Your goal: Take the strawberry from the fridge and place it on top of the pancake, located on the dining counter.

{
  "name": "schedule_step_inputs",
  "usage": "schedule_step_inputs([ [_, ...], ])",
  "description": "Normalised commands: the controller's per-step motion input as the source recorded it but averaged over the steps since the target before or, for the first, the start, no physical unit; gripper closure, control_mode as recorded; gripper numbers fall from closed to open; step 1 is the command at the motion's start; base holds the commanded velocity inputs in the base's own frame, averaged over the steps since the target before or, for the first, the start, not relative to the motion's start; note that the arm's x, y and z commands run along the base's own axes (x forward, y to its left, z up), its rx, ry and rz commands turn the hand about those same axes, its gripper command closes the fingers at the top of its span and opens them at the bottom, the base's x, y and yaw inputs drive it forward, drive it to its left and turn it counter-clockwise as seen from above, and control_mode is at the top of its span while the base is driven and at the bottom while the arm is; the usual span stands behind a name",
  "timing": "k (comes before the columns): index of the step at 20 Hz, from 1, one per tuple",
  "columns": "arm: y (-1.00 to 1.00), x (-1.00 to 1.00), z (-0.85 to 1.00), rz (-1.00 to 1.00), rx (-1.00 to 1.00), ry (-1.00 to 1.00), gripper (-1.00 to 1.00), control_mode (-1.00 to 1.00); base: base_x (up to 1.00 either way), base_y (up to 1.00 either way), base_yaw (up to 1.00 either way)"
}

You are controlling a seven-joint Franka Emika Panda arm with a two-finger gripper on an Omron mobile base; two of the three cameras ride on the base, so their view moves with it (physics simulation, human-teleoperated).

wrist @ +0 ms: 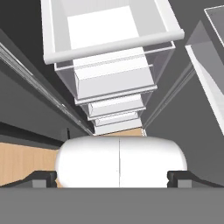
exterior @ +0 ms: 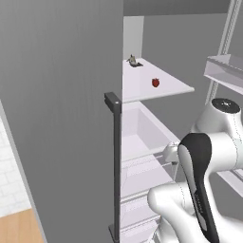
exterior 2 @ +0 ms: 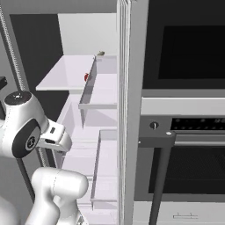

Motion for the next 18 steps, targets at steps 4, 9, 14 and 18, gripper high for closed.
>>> schedule_step_inputs([
  [4, 0.00, 0.00, 0.00, 0.00, 0.00, 0.00, -1.00, 1.00, 0.00, 0.00, 0.00],
  [9, -0.04, 0.00, 0.04, 0.01, 0.00, -0.07, -1.00, -1.00, 0.00, 0.00, 0.00],
  [14, -0.04, 0.00, 0.48, 0.02, 0.00, -0.46, -1.00, -1.00, 0.00, 0.00, 0.00],
  [18, 0.00, 0.09, 0.60, -0.04, 0.00, -0.23, -1.00, -1.00, 0.00, 0.00, 0.00],
])
